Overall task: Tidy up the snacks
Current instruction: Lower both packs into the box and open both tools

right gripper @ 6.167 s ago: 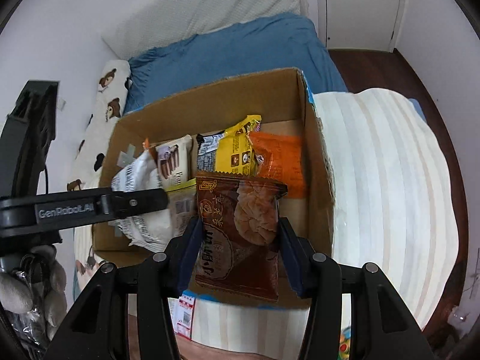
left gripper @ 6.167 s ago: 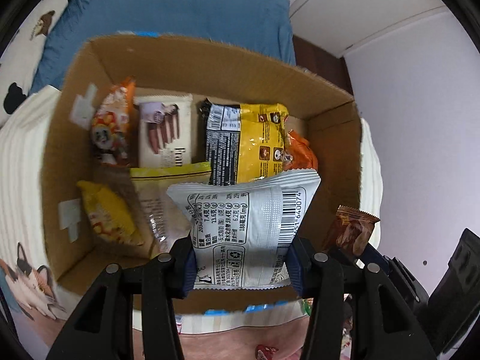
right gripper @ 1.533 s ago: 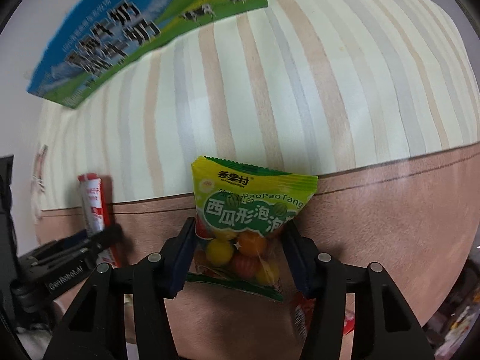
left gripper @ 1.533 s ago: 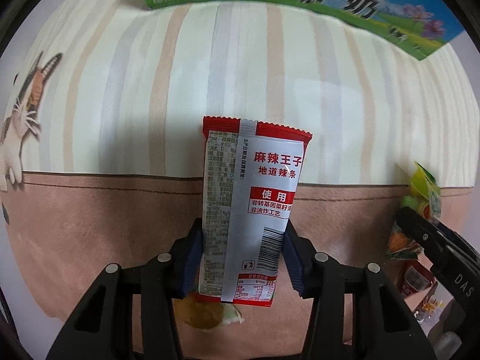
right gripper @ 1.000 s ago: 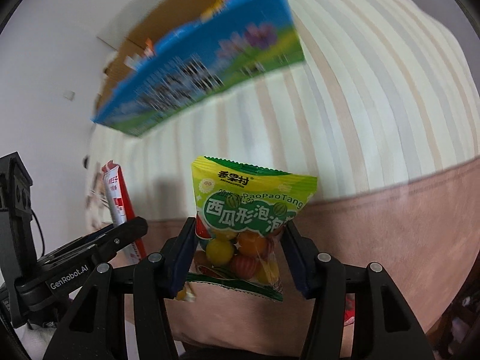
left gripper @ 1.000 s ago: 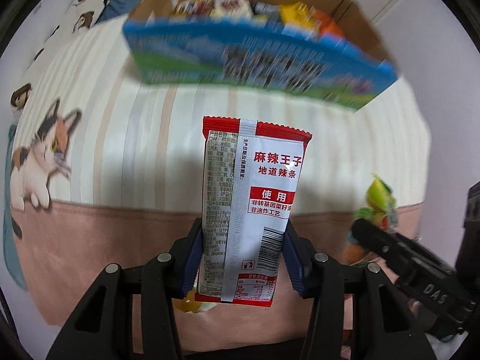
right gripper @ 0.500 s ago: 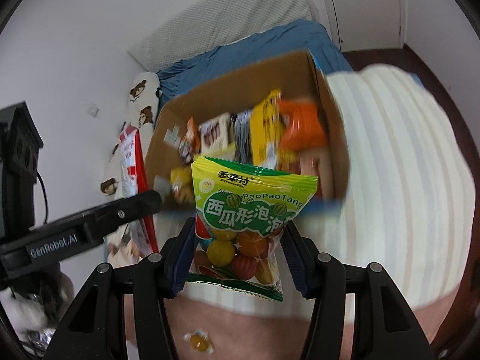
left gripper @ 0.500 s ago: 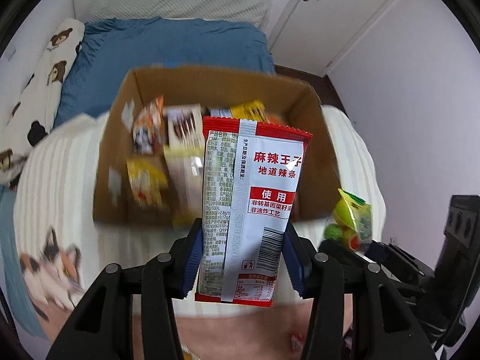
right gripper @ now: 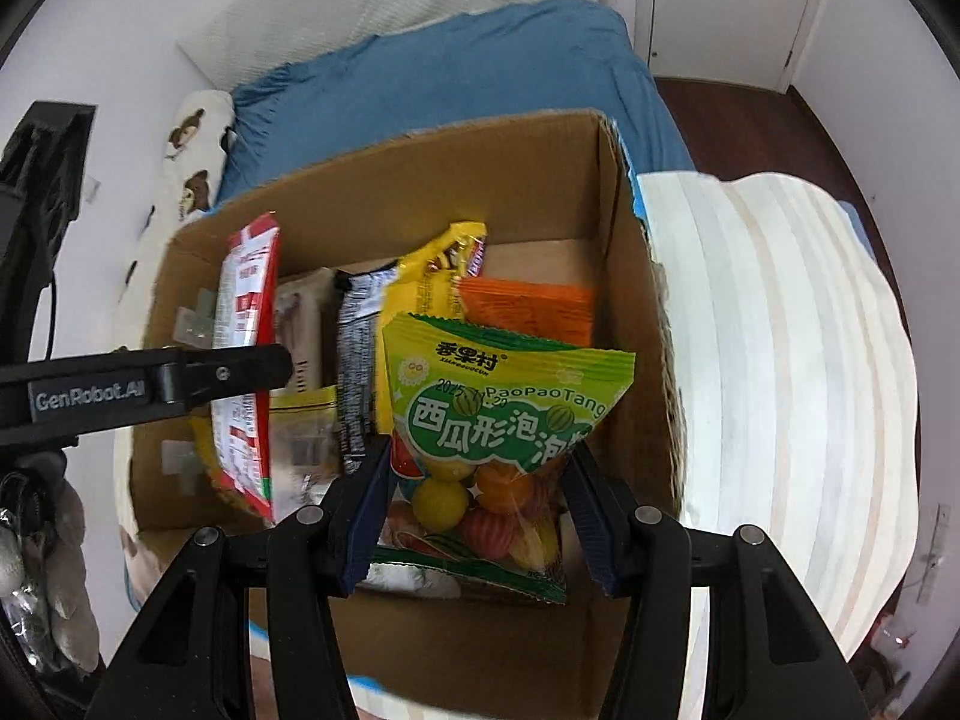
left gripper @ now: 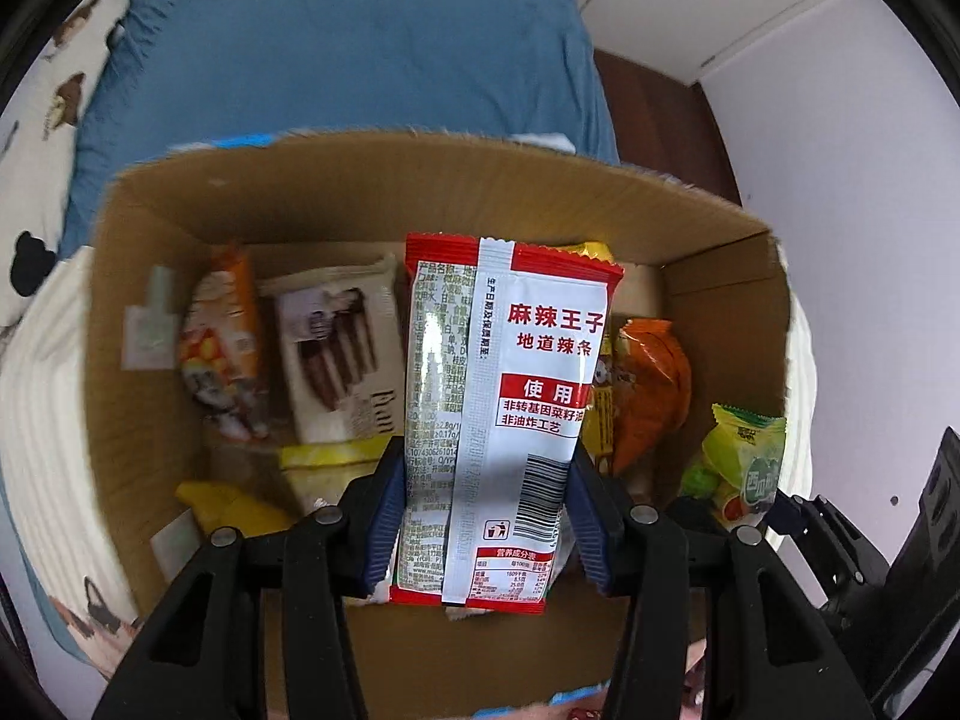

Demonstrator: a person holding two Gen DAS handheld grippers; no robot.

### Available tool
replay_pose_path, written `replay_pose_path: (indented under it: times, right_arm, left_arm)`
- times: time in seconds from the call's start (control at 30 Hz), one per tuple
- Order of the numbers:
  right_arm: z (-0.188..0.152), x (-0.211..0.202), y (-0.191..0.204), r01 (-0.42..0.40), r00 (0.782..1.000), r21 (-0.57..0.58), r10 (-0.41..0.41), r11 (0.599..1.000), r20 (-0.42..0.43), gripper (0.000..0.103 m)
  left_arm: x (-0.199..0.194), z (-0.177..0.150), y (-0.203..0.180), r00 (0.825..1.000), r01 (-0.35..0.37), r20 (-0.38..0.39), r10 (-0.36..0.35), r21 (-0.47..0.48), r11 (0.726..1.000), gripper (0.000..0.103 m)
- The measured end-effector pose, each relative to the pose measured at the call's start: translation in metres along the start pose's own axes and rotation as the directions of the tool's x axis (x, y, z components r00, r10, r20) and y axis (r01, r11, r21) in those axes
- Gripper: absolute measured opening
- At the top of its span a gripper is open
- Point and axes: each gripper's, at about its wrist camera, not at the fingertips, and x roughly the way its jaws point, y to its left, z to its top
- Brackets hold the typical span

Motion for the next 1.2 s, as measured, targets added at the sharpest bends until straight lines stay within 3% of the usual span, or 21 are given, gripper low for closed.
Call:
replay_pose_path:
  times: [0.07,0.13,0.17,0.2,0.23,0.3,0.4,0.5,0.77,0.93,1.07,1.2]
  right_arm:
    - [0.004,0.01,-0.003,-0.001,0.999,0.027,0.002,1.0,-0.036,0.062]
    - [0.009,0.018,-0.007,0.002,0.999,0.044,0.0,0.999,-0.048,0.081]
    - [0.008,0.018,-0.01,-0.007,0.999,0.052,0.009,0.999,-0.044,0.083]
    - [0.007,0.02,-0.012,-0.014,0.999,0.055,0.017,0.998,-0.05,0.086]
    - [0.006,0.02,-0.012,-0.015,0.998,0.056,0.018,0.998,-0.055,0.087]
    - [0.006,0.021,-0.011,-0.009,0.998,0.05,0.012,0.999,-0.058,0.09]
    - [0.003,0.023,-0.01,-0.004,0.998,0.044,0.007,0.999,-0.067,0.093]
    - [-0.005,0.019,-0.008,0.004,0.998,0.047,-0.001,0.999,-0.066,0.094]
    - [-0.008,0.012,0.006,0.024,0.999,0.031,-0.022,0.999,-0.046,0.099]
    - [-0.021,-0.004,0.011,0.03,1.0,0.011,-0.03,0.999,-0.005,0.099]
    - [-0.036,-0.021,0.013,0.028,0.999,0.01,-0.028,1.0,0.038,0.099]
    - [-0.053,-0.039,0.018,0.024,0.996,0.0,-0.024,1.0,0.085,0.099]
  left_arm:
    - [0.015,0.009,0.002,0.999,-0.002,-0.038,0.002,-0.012,1.0,0.051]
    - [0.026,0.015,0.007,0.998,0.008,-0.054,-0.011,-0.051,0.999,0.053]
    - [0.027,0.015,0.008,0.999,0.013,-0.049,-0.016,-0.056,0.998,0.053]
    - [0.029,0.017,0.01,0.999,0.006,-0.038,-0.008,-0.054,0.999,0.059]
    - [0.028,0.017,0.01,1.0,0.005,-0.03,-0.007,-0.053,0.999,0.071]
    - [0.024,0.016,0.009,1.0,-0.011,-0.008,0.011,-0.043,0.999,0.083]
    - [0.015,0.013,0.006,0.998,-0.065,0.009,0.066,-0.022,0.998,0.09]
    - [0.006,0.006,0.006,0.994,-0.098,0.038,0.098,0.002,0.995,0.091]
    - [-0.014,-0.03,0.006,0.994,-0.068,0.083,0.067,0.004,0.998,0.091]
    - [-0.036,-0.048,0.004,0.974,-0.132,0.189,0.126,0.016,0.991,0.091]
    - [-0.055,-0.068,0.007,0.96,-0.138,0.247,0.131,0.011,0.99,0.091]
    - [-0.074,-0.095,0.004,0.934,-0.164,0.326,0.146,0.029,0.986,0.091]
